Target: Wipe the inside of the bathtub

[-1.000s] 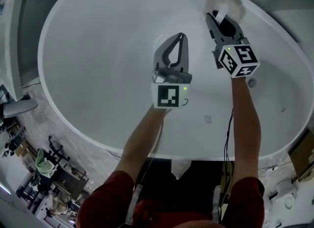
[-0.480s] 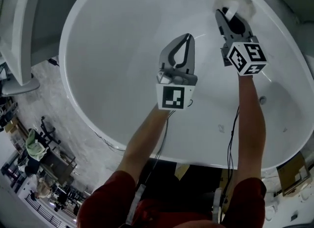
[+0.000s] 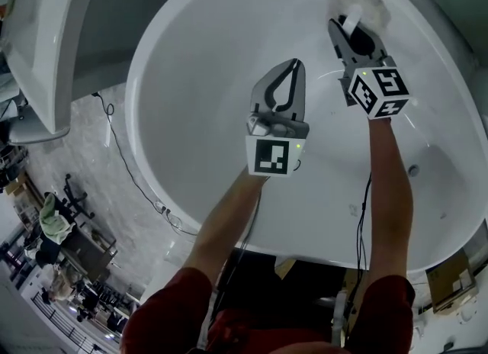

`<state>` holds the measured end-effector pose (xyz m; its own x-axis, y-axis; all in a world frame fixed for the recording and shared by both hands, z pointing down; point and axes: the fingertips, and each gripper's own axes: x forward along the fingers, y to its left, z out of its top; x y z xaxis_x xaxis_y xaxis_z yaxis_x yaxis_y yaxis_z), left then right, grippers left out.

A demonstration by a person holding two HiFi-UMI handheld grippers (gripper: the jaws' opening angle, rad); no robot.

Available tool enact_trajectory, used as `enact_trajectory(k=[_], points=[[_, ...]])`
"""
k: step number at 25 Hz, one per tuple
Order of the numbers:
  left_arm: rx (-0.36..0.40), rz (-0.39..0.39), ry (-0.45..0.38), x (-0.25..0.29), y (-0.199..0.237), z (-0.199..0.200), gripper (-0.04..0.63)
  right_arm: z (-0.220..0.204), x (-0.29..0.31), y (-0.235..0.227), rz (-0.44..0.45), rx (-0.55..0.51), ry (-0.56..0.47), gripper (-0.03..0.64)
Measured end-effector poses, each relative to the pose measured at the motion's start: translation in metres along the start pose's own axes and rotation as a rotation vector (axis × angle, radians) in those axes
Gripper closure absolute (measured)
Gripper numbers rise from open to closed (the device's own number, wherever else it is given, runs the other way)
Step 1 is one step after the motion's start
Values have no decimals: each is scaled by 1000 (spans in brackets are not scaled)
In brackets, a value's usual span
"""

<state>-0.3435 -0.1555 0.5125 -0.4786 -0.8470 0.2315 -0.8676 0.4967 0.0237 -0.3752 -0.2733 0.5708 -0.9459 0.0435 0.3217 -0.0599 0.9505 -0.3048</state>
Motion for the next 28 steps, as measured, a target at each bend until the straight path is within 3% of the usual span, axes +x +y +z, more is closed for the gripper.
enact_trajectory(k=[17, 28], points=[[-8, -19, -15, 3, -6, 7, 580, 0, -3, 5, 8, 29, 0, 522], [-38, -44, -75, -18, 12, 48, 580, 26, -24, 47, -17, 73, -32, 522]])
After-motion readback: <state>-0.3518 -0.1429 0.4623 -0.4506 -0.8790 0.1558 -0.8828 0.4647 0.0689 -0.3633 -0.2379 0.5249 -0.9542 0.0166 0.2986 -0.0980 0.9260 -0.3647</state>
